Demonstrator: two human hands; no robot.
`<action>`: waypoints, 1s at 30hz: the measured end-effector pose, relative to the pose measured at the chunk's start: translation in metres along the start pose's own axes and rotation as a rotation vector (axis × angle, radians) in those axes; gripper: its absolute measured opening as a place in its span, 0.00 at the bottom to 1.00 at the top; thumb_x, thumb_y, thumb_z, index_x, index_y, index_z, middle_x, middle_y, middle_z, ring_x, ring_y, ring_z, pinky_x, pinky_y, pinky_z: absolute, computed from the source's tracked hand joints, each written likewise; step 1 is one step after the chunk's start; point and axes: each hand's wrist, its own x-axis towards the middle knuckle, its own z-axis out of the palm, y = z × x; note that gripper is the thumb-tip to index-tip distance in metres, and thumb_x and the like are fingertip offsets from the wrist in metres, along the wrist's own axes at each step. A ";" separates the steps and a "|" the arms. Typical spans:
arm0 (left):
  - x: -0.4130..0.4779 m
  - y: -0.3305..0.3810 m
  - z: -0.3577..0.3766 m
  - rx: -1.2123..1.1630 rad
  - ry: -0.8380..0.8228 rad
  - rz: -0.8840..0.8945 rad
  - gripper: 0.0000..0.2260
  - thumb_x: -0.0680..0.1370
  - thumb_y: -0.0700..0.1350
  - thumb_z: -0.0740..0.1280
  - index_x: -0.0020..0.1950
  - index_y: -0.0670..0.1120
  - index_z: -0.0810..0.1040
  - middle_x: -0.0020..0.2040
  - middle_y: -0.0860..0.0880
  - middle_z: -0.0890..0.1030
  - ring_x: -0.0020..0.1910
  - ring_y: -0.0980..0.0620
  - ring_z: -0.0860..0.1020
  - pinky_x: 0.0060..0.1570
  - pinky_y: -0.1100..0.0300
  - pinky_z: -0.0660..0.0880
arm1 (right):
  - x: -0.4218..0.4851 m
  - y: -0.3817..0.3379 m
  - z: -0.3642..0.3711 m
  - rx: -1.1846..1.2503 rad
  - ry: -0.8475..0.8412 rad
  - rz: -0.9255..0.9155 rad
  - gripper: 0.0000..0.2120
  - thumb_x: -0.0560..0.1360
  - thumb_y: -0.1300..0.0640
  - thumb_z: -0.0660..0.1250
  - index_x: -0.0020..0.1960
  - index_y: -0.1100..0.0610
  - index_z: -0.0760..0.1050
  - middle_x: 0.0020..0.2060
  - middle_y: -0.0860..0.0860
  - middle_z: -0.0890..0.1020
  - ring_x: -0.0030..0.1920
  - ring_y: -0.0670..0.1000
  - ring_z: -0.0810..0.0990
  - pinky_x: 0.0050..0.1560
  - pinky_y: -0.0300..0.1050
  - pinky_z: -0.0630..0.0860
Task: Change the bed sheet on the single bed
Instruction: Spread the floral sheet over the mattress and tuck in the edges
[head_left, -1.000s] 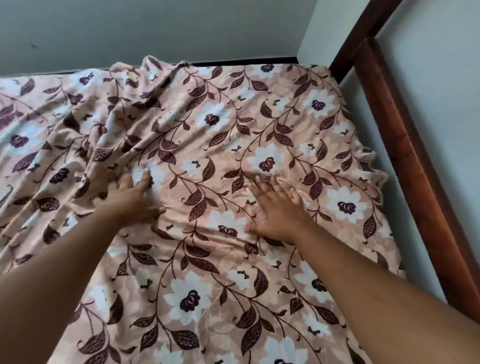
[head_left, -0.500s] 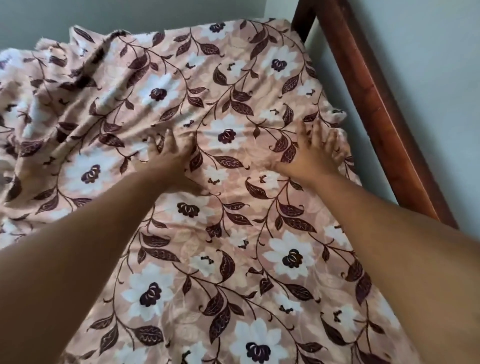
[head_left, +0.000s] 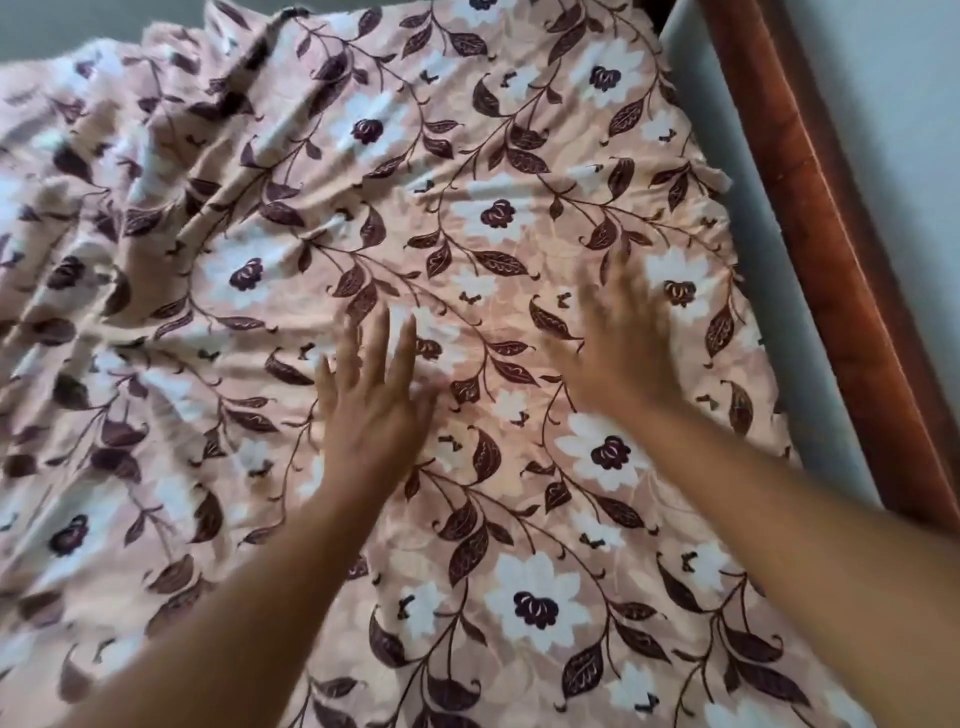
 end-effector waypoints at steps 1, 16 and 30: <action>-0.025 -0.004 0.011 0.008 -0.018 -0.024 0.32 0.82 0.67 0.46 0.81 0.58 0.38 0.81 0.52 0.34 0.79 0.47 0.33 0.77 0.36 0.42 | -0.028 -0.020 0.013 -0.003 -0.059 -0.103 0.42 0.78 0.27 0.49 0.83 0.47 0.40 0.81 0.60 0.39 0.81 0.63 0.41 0.77 0.68 0.42; -0.186 -0.071 0.005 0.022 -0.518 -0.223 0.39 0.76 0.74 0.48 0.78 0.61 0.34 0.79 0.51 0.28 0.78 0.42 0.30 0.75 0.30 0.45 | -0.107 -0.092 0.004 -0.320 -0.656 -0.052 0.50 0.74 0.25 0.55 0.80 0.47 0.30 0.78 0.57 0.28 0.78 0.66 0.31 0.74 0.74 0.42; -0.297 -0.052 -0.230 -0.155 -0.287 -0.552 0.36 0.82 0.60 0.59 0.82 0.50 0.42 0.82 0.48 0.38 0.81 0.43 0.40 0.76 0.40 0.55 | -0.203 -0.238 -0.183 -0.157 -0.411 -0.525 0.40 0.80 0.33 0.55 0.83 0.49 0.42 0.82 0.58 0.39 0.82 0.60 0.43 0.80 0.60 0.50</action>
